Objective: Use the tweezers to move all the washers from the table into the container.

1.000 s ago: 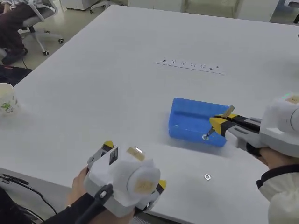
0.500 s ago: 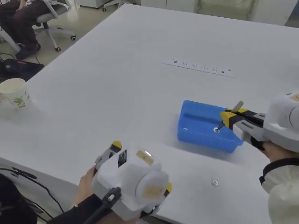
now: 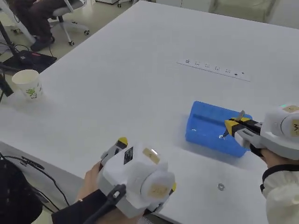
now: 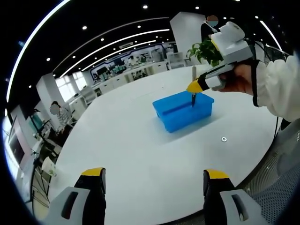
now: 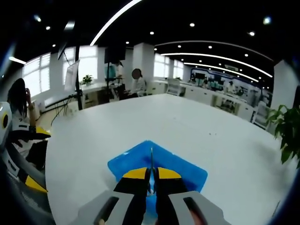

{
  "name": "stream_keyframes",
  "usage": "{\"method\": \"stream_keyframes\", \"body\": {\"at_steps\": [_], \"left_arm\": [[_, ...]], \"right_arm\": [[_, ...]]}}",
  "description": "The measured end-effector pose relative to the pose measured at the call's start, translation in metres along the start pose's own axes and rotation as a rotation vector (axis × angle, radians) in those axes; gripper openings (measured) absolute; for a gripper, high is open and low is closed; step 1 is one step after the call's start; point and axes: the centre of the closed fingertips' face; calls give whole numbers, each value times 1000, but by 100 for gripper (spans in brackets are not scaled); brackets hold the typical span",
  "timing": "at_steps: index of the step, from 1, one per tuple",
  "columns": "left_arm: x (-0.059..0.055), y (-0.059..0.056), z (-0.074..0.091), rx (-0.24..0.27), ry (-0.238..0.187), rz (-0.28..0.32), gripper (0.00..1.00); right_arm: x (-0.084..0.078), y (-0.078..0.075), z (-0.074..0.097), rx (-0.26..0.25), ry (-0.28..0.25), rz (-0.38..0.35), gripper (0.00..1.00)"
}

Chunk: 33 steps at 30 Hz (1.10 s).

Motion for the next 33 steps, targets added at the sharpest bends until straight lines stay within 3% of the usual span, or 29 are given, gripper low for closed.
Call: {"method": "stream_keyframes", "body": {"at_steps": [19, 25, 33], "left_arm": [[-2, 1, -1, 4, 11, -2, 86], [-3, 2, 0, 6, 16, -2, 86], [-4, 2, -1, 8, 21, -6, 86]], "right_arm": [[-26, 4, -15, 7, 63, -9, 2], [-24, 7, -16, 14, 61, 17, 2], [-21, 0, -7, -11, 38, -26, 3]]}}
Point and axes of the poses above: the centre of the closed fingertips' face, and the gripper's own axes: z roughly backward along the fingers, y roughly to its left, x roughly out of its top, and after that the axes turned 9 degrees about x, right-handed
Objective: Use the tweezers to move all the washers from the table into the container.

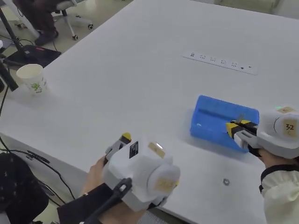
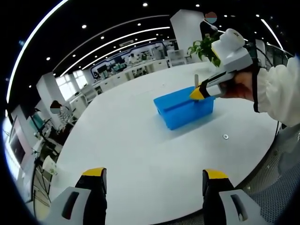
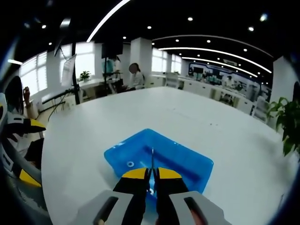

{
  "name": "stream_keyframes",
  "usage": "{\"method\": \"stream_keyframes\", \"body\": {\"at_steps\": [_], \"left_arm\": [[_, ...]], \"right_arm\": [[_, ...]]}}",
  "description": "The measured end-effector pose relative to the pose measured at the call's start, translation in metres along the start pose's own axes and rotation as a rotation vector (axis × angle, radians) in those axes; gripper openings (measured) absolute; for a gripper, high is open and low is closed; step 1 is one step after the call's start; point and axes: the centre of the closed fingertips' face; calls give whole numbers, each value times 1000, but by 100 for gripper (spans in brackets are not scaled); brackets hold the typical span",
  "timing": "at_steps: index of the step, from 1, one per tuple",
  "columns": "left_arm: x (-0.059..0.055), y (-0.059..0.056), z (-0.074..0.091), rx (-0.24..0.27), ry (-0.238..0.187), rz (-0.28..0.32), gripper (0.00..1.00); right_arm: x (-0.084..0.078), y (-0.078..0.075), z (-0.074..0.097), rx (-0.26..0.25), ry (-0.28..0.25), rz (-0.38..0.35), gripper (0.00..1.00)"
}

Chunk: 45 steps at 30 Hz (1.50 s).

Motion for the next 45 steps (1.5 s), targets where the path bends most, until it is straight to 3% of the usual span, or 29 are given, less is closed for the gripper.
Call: {"method": "stream_keyframes", "body": {"at_steps": [4, 11, 17, 24, 35, 45], "left_arm": [[0, 0, 0, 1, -1, 1, 86], [0, 0, 0, -3, -1, -5, 85], [0, -2, 0, -8, 0, -13, 85], [0, -3, 1, -12, 2, -15, 85], [0, -3, 1, -15, 2, -8, 86], [1, -4, 2, -19, 2, -9, 86]], "right_arm": [[5, 2, 8, -5, -10, 15, 3], [22, 2, 30, -23, -86, -25, 3], [27, 3, 46, -24, -117, -39, 3], [33, 10, 66, 6, -141, -42, 3], [4, 35, 74, 55, -87, -12, 3], [-15, 51, 81, 96, -79, -88, 3]]}}
Point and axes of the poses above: the centre of the closed fingertips' face, and the gripper's own axes: z roughly backward along the fingers, y roughly to its left, x roughly out of its top, and after that the axes turned 9 degrees about x, right-handed
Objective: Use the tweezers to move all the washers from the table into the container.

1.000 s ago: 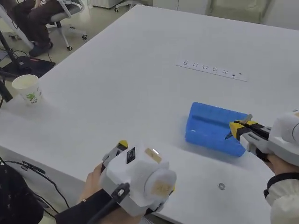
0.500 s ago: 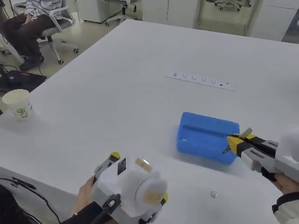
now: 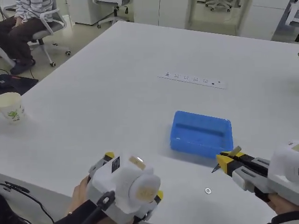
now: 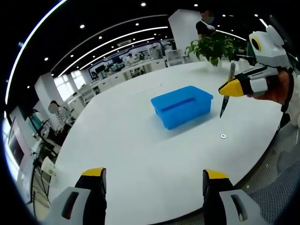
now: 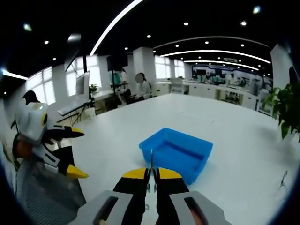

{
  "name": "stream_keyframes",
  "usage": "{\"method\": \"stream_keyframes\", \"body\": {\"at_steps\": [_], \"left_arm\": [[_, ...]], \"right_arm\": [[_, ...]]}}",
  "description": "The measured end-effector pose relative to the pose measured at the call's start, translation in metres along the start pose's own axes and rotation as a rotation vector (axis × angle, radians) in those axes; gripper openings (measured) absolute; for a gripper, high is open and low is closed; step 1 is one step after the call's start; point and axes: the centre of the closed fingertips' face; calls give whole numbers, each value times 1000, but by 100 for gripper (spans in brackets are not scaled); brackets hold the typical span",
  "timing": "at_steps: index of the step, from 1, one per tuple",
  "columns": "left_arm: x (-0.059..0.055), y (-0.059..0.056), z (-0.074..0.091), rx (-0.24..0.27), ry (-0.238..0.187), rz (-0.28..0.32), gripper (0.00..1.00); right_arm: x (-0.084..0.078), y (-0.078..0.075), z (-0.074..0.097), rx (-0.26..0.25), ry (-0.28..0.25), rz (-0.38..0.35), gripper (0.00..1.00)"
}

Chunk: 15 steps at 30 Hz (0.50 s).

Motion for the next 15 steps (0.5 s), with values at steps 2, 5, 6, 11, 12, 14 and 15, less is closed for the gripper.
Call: {"method": "stream_keyframes", "body": {"at_steps": [2, 5, 6, 11, 12, 14, 15], "left_arm": [[0, 0, 0, 1, -1, 1, 86], [0, 0, 0, 1, 0, -2, 86], [0, 0, 0, 0, 0, -3, 86], [0, 0, 0, -1, -3, -5, 86], [0, 0, 0, 0, -3, -5, 86], [0, 0, 0, 2, -2, -2, 86], [0, 1, 0, 2, -3, -1, 86]], "right_arm": [[-5, 1, 0, 0, 9, -2, 3], [-16, 2, -1, 1, 33, -23, 3], [-18, 3, -1, 5, 35, -30, 3], [-26, 6, -5, 6, 58, -18, 3], [-27, 6, -6, 6, 62, -20, 3], [-30, 5, -6, 1, 69, -15, 3], [-31, 5, -6, 0, 73, -15, 3]]}}
Point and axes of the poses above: the centre of the closed fingertips' face, and the gripper's own axes: z roughly backward along the fingers, y roughly to its left, x roughly out of its top, and after that the axes turned 9 degrees about x, right-handed
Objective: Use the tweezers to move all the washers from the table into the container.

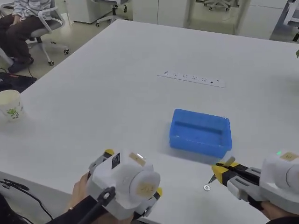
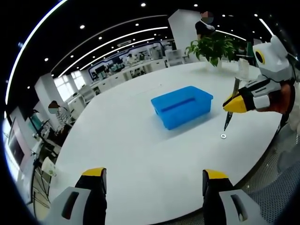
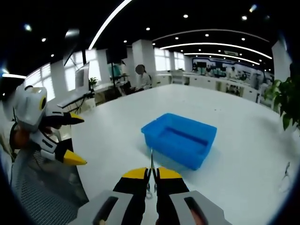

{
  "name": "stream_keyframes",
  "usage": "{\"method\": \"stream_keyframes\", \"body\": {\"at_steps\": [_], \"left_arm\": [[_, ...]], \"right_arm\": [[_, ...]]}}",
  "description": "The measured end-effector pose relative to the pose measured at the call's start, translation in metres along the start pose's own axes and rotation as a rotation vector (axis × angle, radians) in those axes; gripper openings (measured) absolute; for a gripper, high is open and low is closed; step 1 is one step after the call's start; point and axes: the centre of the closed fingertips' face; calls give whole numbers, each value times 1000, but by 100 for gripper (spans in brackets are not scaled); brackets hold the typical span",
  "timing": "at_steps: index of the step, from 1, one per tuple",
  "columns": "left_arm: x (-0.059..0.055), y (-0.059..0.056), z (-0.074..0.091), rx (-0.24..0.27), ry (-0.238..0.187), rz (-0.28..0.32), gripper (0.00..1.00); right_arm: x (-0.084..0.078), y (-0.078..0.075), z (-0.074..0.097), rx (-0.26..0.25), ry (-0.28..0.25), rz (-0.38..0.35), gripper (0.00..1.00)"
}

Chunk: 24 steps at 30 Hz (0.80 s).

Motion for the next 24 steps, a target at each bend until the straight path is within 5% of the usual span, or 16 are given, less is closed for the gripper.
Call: {"method": "stream_keyframes", "body": {"at_steps": [15, 24], "left_arm": [[-1, 0, 0, 3, 8, -6, 85], [-3, -1, -1, -1, 14, -12, 85]], "right_arm": [[-12, -1, -9, 5, 37, 18, 3], [-16, 0, -9, 4, 58, 98, 3]]}}
Point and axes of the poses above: the centre of the closed fingertips' face, and the gripper's own axes: z roughly backward along the fingers, y roughly to its left, x roughly out of its top, and after that the axes turned 9 degrees about x, right-handed
